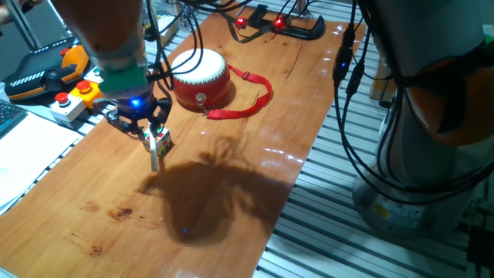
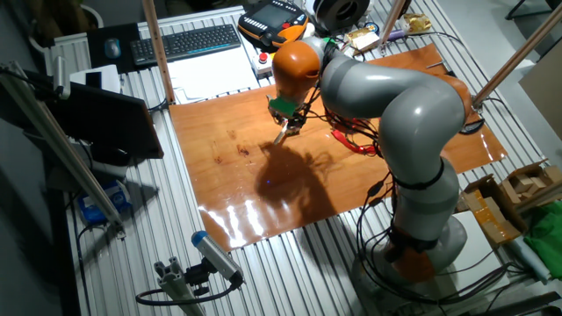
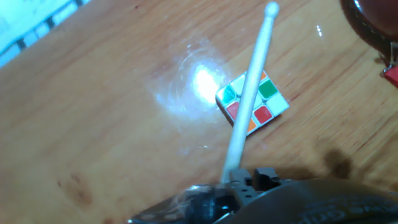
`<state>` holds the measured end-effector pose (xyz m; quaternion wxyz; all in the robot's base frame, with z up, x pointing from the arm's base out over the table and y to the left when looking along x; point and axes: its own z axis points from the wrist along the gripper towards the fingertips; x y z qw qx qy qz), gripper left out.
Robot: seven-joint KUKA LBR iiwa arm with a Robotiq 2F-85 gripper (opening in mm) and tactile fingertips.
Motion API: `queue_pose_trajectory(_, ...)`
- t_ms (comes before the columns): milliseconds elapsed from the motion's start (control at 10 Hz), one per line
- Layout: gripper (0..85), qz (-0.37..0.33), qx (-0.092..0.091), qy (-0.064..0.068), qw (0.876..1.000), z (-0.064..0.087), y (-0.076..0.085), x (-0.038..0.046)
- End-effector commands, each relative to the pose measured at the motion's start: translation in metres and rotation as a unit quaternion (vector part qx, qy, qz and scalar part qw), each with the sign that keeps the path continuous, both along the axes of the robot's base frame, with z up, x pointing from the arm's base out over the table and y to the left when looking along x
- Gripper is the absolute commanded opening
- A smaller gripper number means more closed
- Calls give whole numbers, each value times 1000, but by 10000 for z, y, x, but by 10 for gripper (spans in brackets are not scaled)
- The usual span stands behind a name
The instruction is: Play the drum
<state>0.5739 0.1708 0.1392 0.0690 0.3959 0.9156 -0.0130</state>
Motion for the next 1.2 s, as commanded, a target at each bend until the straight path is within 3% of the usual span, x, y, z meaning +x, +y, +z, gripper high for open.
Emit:
queue_pose_trajectory(0, 443, -6, -3, -5, 1000, -8, 3, 2)
queue_pose_trajectory(300, 527, -14, -12, -19, 1000, -92, 44, 5)
queue_pose_trajectory(700, 517, 2, -31, -31, 999, -215, 81, 12)
queue_pose_trajectory(1100, 513, -7, -46, -62, 997, -342, 93, 13)
